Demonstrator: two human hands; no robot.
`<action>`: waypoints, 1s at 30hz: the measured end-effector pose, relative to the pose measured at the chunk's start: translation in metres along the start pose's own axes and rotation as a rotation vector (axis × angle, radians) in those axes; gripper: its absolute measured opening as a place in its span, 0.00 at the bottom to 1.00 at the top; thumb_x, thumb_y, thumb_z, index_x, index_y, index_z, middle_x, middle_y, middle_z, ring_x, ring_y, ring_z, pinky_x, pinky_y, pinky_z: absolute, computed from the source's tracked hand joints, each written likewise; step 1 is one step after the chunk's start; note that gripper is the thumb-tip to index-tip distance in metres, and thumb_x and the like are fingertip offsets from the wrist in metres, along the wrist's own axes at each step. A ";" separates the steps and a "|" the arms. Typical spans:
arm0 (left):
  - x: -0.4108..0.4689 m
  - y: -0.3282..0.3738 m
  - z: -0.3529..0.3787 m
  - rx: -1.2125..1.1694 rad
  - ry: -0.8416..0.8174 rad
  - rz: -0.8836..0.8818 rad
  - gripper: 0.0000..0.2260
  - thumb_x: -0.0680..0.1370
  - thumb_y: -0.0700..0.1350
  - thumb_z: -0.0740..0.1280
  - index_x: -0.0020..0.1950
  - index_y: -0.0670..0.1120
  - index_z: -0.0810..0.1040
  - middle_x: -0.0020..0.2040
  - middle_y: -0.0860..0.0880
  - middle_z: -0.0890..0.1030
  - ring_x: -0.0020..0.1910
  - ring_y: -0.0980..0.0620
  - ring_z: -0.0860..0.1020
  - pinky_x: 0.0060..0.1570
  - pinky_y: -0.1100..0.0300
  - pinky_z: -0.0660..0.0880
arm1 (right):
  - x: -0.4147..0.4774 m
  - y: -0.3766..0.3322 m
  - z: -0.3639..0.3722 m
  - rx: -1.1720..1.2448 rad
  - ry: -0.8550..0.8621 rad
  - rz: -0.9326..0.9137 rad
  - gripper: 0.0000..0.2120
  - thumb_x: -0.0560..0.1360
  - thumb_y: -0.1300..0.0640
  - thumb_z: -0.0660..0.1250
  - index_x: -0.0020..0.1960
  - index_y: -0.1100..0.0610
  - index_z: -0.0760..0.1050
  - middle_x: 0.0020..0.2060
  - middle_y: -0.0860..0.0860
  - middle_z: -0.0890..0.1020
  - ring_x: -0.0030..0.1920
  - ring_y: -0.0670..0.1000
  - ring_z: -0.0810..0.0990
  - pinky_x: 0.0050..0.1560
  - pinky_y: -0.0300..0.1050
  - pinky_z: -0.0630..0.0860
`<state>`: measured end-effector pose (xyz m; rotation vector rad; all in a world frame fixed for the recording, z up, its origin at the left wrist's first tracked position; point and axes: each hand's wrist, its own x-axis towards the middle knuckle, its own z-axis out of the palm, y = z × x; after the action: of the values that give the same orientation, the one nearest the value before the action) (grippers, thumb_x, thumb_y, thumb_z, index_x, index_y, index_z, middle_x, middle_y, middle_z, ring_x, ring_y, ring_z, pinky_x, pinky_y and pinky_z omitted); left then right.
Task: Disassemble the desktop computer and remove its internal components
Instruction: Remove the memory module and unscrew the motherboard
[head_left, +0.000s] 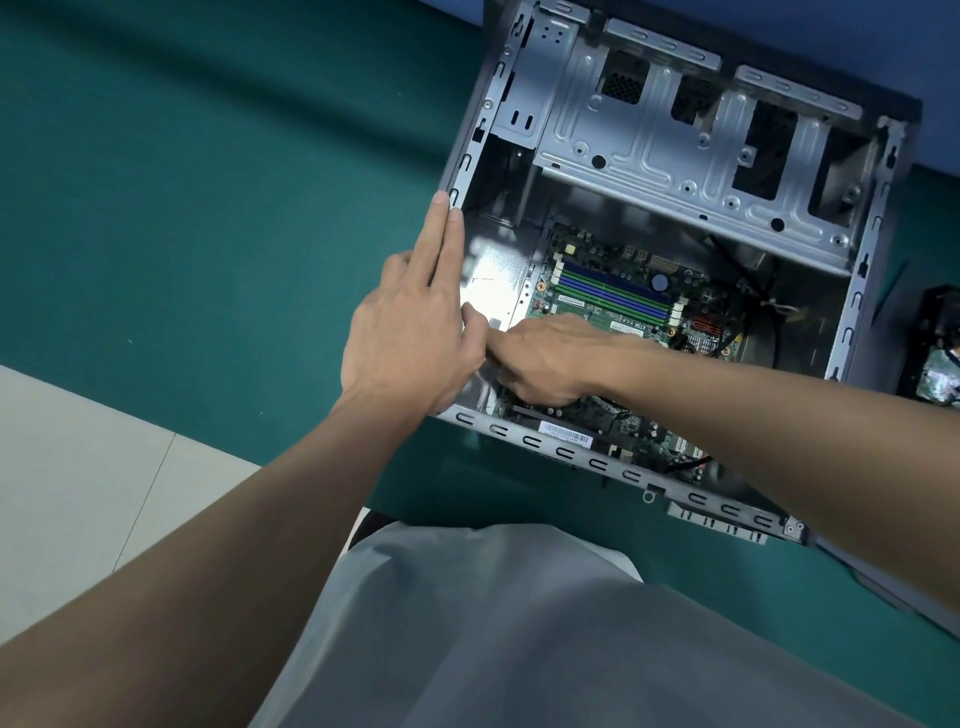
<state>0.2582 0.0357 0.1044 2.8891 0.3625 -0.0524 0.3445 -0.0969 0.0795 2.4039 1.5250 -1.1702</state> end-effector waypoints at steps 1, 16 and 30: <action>0.000 0.000 0.000 0.000 0.001 0.001 0.32 0.78 0.52 0.56 0.79 0.46 0.49 0.80 0.55 0.44 0.59 0.48 0.69 0.38 0.56 0.65 | 0.000 0.001 0.002 -0.041 0.023 0.010 0.11 0.81 0.47 0.52 0.49 0.54 0.64 0.33 0.50 0.73 0.32 0.50 0.71 0.31 0.43 0.64; 0.000 0.000 -0.001 -0.001 -0.003 -0.002 0.32 0.78 0.52 0.56 0.79 0.47 0.49 0.79 0.56 0.44 0.59 0.48 0.68 0.39 0.56 0.65 | 0.002 0.000 0.004 -0.027 0.076 0.046 0.11 0.82 0.50 0.50 0.51 0.57 0.66 0.33 0.51 0.73 0.31 0.49 0.69 0.31 0.44 0.62; 0.000 0.000 0.000 -0.007 -0.001 -0.004 0.32 0.78 0.52 0.56 0.79 0.46 0.49 0.79 0.56 0.44 0.58 0.48 0.69 0.39 0.56 0.65 | -0.005 -0.007 -0.002 0.016 0.017 0.050 0.05 0.80 0.57 0.54 0.45 0.53 0.63 0.34 0.51 0.73 0.32 0.50 0.69 0.35 0.47 0.71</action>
<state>0.2579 0.0353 0.1049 2.8812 0.3668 -0.0537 0.3393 -0.0957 0.0864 2.4533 1.4565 -1.1599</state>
